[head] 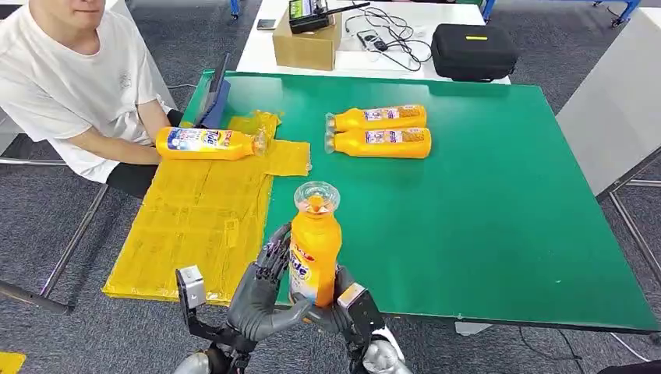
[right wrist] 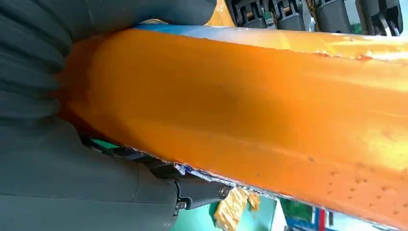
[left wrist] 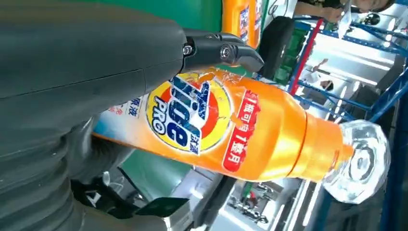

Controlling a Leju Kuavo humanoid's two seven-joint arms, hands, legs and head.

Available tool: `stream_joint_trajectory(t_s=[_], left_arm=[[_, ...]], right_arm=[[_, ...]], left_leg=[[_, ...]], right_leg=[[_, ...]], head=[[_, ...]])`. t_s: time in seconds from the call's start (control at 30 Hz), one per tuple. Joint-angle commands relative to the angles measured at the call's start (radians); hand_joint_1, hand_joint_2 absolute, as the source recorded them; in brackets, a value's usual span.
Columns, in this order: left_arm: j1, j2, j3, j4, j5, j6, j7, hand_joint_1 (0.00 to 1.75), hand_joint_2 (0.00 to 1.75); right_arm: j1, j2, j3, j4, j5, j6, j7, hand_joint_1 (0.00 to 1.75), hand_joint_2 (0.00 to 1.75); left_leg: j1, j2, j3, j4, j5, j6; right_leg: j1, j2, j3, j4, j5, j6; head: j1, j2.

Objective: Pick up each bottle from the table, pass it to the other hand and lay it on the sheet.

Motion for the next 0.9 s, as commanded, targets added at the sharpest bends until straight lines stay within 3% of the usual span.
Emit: stream_joint_trajectory(t_s=[0.03, 0.2, 0.37, 0.53, 0.63, 0.9], left_arm=[[-0.018, 0.042, -0.065, 0.051, -0.004, -0.017, 0.003, 0.00, 1.75], [-0.018, 0.042, -0.065, 0.051, -0.004, -0.017, 0.003, 0.00, 1.75], [-0.037, 0.036, -0.081, 0.115, -0.016, -0.026, 0.029, 0.00, 1.75], [-0.051, 0.008, -0.065, 0.184, -0.027, 0.026, 0.069, 0.00, 1.75], [-0.061, -0.011, -0.046, 0.194, -0.119, 0.148, 0.080, 0.00, 1.75], [-0.064, -0.021, -0.030, 0.146, -0.019, 0.097, 0.118, 0.00, 1.75]], right_arm=[[-0.052, -0.007, -0.003, 0.086, 0.000, 0.006, 0.013, 1.75, 1.75], [-0.052, -0.007, -0.003, 0.086, 0.000, 0.006, 0.013, 1.75, 1.75], [-0.064, -0.010, 0.029, 0.091, -0.008, 0.096, 0.037, 1.75, 1.75], [-0.075, -0.023, 0.124, 0.074, 0.158, -0.015, 0.029, 1.75, 1.75], [-0.076, -0.038, 0.208, 0.061, 0.292, -0.101, 0.055, 1.75, 1.75], [-0.097, -0.035, 0.302, 0.076, 0.399, -0.166, 0.060, 1.75, 1.75]], left_leg=[[0.002, 0.002, 0.003, -0.001, 0.000, -0.001], [0.001, 0.001, 0.002, -0.001, 0.000, -0.001], [0.001, 0.001, 0.003, -0.001, 0.000, -0.001], [0.001, 0.001, 0.003, -0.001, 0.000, -0.001], [0.000, 0.001, 0.001, 0.000, 0.000, -0.001], [0.001, 0.001, 0.001, 0.000, 0.000, -0.001]], right_leg=[[0.002, 0.001, 0.004, -0.002, 0.001, -0.003], [0.001, 0.000, 0.002, -0.001, 0.000, -0.002], [0.002, 0.000, 0.003, -0.002, 0.001, -0.003], [0.002, 0.000, 0.003, -0.002, 0.001, -0.003], [0.001, 0.000, 0.001, -0.001, 0.000, -0.001], [0.001, 0.000, 0.001, 0.000, 0.000, -0.002]], head=[[0.000, 0.000], [0.000, 0.000], [0.000, 0.000], [0.000, 0.000], [0.000, 0.000], [0.000, 0.000]])
